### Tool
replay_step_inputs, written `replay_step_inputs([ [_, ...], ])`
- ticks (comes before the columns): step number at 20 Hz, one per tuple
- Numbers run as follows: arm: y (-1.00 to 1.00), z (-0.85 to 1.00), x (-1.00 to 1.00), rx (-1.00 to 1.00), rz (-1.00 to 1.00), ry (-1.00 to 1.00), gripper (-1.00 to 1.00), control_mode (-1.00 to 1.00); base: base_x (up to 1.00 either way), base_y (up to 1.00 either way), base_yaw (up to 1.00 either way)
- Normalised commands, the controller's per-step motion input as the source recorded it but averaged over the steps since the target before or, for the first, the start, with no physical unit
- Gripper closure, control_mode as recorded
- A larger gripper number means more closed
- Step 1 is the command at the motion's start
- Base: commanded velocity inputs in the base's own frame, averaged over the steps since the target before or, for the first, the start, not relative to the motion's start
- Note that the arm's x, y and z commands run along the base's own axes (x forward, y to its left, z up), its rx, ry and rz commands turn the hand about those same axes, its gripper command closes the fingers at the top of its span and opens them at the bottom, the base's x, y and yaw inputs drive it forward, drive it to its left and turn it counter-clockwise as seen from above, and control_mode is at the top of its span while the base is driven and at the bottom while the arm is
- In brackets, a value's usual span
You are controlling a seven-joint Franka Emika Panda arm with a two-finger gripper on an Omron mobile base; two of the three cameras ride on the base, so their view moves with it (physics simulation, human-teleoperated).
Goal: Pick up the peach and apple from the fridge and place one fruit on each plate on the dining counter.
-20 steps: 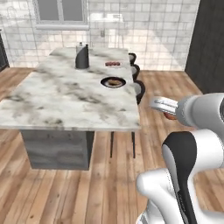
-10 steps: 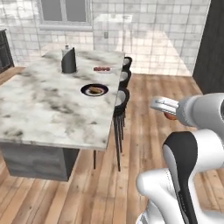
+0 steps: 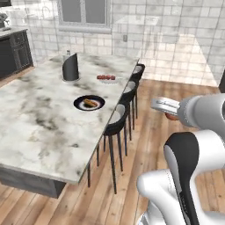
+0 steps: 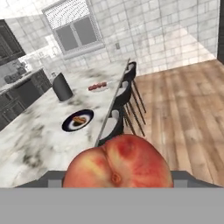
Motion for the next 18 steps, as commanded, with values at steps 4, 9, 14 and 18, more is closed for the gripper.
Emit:
replay_step_inputs([
  [4,0.0,0.0,0.0,0.0,0.0,0.0,1.0,1.0,0.72,-0.79,0.31],
  [9,0.0,0.0,0.0,0.0,0.0,0.0,1.0,1.0,0.49,-0.84,0.33],
  [14,0.0,0.0,0.0,0.0,0.0,0.0,1.0,1.0,0.42,-0.79,0.37],
  [18,0.0,0.0,0.0,0.0,0.0,0.0,1.0,1.0,0.4,-0.75,0.41],
])
